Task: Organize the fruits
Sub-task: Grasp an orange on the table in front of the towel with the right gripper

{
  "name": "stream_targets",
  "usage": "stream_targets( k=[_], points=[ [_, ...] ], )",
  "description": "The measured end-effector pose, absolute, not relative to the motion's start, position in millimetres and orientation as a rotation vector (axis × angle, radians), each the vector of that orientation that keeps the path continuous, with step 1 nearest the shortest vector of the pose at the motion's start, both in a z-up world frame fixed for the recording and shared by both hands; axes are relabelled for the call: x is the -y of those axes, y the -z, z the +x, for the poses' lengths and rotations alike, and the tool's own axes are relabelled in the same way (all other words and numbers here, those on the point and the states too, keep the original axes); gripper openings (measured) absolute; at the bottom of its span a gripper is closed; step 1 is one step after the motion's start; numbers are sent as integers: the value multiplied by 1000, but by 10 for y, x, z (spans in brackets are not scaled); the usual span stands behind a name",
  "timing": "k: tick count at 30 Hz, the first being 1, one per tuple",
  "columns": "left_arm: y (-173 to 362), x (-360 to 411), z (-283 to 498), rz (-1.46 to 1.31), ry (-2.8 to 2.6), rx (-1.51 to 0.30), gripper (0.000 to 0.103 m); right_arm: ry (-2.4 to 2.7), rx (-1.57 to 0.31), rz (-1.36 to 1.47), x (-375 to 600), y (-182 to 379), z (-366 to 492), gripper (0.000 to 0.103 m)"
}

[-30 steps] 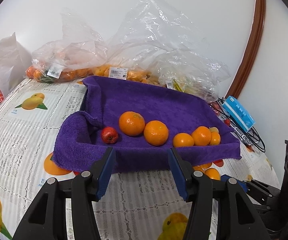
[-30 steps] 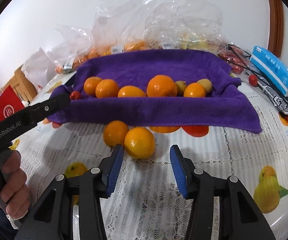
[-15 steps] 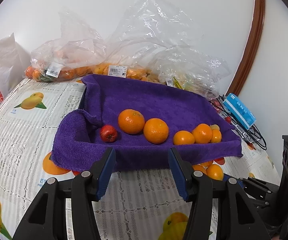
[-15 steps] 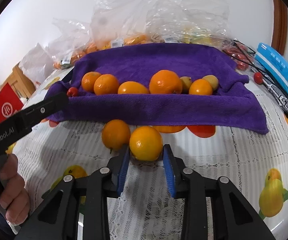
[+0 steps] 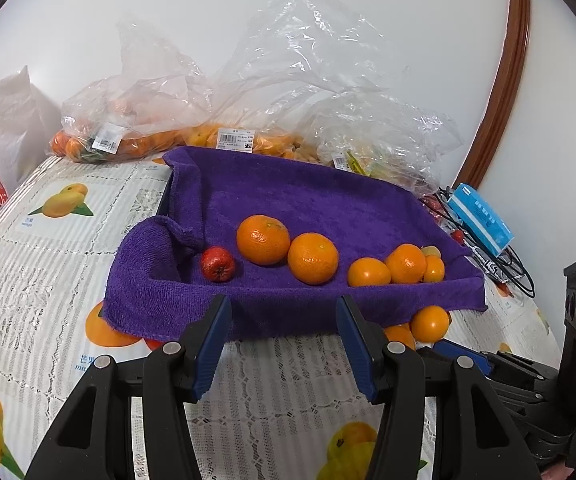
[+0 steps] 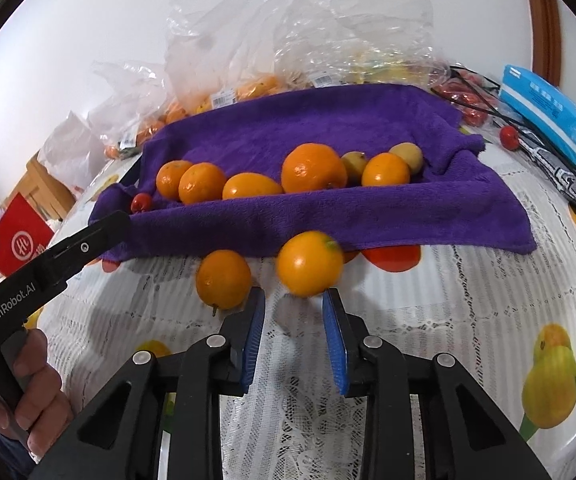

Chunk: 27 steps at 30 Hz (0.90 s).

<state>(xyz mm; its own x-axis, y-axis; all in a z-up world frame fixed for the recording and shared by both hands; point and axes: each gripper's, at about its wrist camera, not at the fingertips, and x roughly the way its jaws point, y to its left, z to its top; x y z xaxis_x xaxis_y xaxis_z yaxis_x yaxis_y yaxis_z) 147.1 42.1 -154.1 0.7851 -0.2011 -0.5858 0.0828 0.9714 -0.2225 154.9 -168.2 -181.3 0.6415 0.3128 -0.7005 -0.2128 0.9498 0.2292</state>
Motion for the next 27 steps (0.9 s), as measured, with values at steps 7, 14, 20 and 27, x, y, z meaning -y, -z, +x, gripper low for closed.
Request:
stream_targets(
  k=[7,14,20,27],
  points=[
    [1551,-442,1482,-204,150,-660,52,-301,-826,135,1680,1819,1674,35],
    [1579,-479,1526,-232,147,-680,52,-292,-831,98,1708,1820,1608,39],
    [1579,-461,1545,-227,150,-683,52,-241,-828,129,1953,1836,1574,41],
    [1581,-408,1547,-206,160,-684,52,-249,-826,108,1894,1818,1796,41]
  ],
)
